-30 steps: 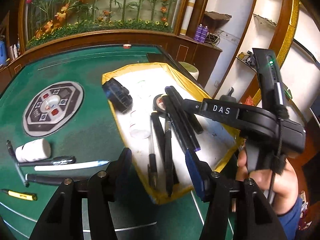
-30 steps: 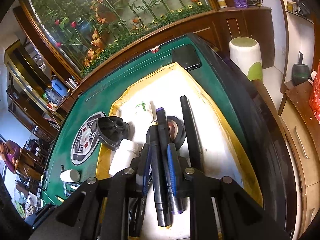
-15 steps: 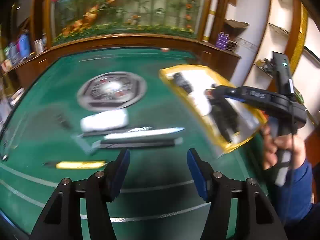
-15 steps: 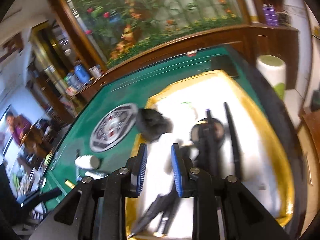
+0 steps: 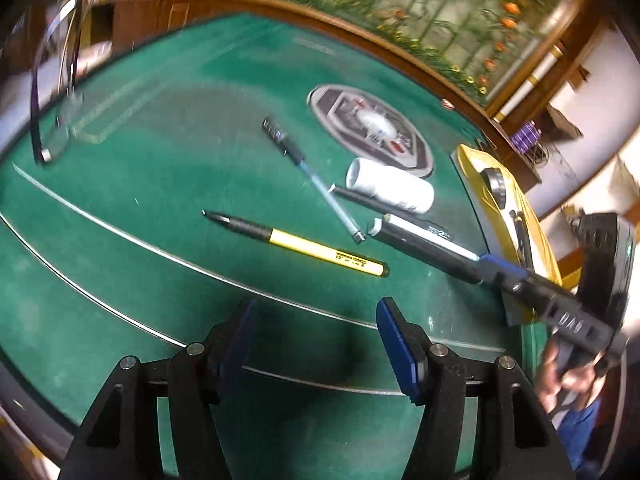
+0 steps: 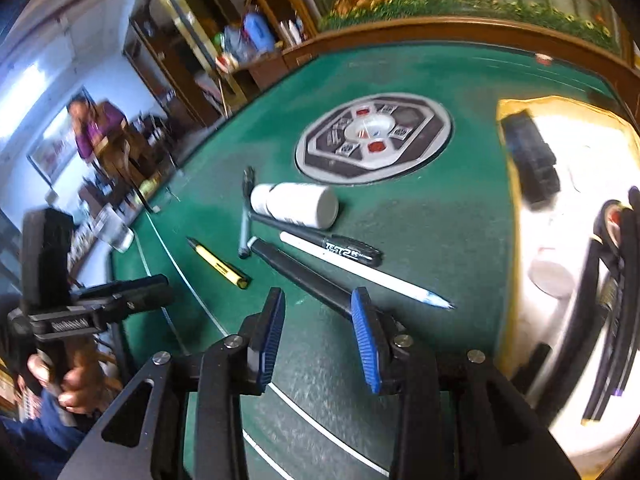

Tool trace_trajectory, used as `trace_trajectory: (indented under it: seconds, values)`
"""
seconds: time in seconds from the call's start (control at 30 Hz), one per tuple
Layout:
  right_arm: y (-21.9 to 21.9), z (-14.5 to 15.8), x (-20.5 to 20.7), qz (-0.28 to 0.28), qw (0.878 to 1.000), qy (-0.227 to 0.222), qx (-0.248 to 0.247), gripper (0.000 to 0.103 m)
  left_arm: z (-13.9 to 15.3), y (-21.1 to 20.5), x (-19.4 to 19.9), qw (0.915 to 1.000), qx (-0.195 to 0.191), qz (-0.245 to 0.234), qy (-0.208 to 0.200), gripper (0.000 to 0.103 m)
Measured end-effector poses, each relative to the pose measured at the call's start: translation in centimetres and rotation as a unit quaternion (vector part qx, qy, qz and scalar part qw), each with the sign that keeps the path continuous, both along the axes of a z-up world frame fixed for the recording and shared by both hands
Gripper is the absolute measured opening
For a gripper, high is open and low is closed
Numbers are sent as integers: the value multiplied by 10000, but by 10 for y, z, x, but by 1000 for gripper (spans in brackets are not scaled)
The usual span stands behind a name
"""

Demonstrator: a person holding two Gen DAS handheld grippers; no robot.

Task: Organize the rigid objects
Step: 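Grasp the yellow pen with the left tool while the right grasps a thick black marker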

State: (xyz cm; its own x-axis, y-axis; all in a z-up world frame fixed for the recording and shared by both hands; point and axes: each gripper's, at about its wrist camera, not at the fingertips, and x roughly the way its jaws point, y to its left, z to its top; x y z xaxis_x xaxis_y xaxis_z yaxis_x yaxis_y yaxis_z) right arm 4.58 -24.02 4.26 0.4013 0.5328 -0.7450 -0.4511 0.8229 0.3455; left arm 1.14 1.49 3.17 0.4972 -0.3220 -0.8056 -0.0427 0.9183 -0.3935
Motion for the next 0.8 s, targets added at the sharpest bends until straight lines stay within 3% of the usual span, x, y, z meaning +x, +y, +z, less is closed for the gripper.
trace_trajectory:
  seconds: [0.27, 0.37, 0.43, 0.57, 0.6, 0.67, 0.7, 0.77, 0.8]
  values:
    - [6, -8, 7, -75, 9995, -119, -282, 33, -6, 1, 32, 9968, -414, 567, 374, 65]
    - [3, -9, 8, -93, 9995, -115, -263, 33, -6, -1, 42, 9960, -357, 693, 441, 65]
    - [4, -11, 9, -94, 9994, -139, -306, 33, -4, -9, 48, 9966, -53, 640, 510, 65]
    - [7, -11, 7, -47, 9989, -208, -420, 33, -4, -22, 49, 9940, 829, 502, 509, 40]
    - [8, -12, 6, -24, 9989, -197, -414, 33, -4, -22, 48, 9935, 949, 400, 478, 39]
    - [9, -12, 5, 27, 9990, -171, -414, 33, -4, -16, 46, 9945, 918, 193, 469, 36]
    - [10, -13, 4, 85, 9990, -151, -422, 33, -4, -12, 44, 9946, 909, 103, 493, 27]
    - [13, -15, 2, 242, 9989, -76, -398, 33, -6, -4, 40, 9898, 1312, 94, 544, 6]
    - [16, -16, 1, 327, 9988, -35, -373, 33, -6, 3, 37, 9912, 1214, 43, 533, 6]
